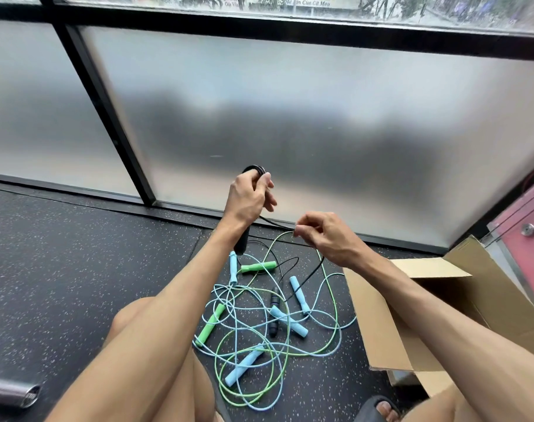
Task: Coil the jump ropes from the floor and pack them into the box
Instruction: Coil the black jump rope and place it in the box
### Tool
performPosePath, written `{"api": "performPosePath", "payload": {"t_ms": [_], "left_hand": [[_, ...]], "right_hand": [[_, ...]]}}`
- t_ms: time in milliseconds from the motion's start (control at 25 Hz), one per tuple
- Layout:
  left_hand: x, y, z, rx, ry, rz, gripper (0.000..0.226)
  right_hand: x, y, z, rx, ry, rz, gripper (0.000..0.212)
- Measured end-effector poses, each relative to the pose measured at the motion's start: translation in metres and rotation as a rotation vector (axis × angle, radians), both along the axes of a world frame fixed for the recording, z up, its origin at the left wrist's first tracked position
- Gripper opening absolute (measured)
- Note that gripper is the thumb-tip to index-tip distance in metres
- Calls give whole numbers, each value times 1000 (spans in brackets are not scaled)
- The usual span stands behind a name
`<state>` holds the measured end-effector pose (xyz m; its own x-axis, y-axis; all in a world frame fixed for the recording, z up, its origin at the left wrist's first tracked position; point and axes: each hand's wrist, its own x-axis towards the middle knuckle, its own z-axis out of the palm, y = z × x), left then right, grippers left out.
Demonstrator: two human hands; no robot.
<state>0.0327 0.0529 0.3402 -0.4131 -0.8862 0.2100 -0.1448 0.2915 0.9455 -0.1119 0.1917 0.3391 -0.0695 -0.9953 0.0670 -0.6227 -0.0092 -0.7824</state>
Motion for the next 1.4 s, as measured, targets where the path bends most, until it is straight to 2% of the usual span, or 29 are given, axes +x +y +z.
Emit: {"api": "performPosePath", "payload": {"t_ms": [80,200,360,440,560,720,880,1000,1080,1280,1400], "left_hand": [[-2,3,-1,-7,-121,-107,31],[-6,13,-1,83,-258,-313,31],[-10,25,0,191,-350,-532,50],[-10,29,4,286,-287,-590,57],[-8,33,12,426,-121,-675,56],[-6,32,16,590,144,-771,59],[-2,28,20,743,456,-755,42],[-1,24,22,758,622,-709,32],[-2,24,22,708,641,-659,28],[-6,29,22,623,649,-505,23],[-6,24,20,531,632,-365,24]], "right_hand": [[-2,-1,6,-103,61,-29,21],[-11,-2,11,-230,81,-103,20],[-20,-3,11,-313,75,-173,19],[-22,-3,10,-335,62,-201,19],[-25,-5,7,-320,-10,-222,21],[-24,-9,0,-140,-288,-191,25],[-20,-6,-8,127,-454,-106,33],[-20,-4,-21,319,-428,-77,21],[-20,-2,-26,411,-390,-50,8],[-15,-1,-27,471,-418,9,18],[-11,0,-28,433,-418,5,9]]}}
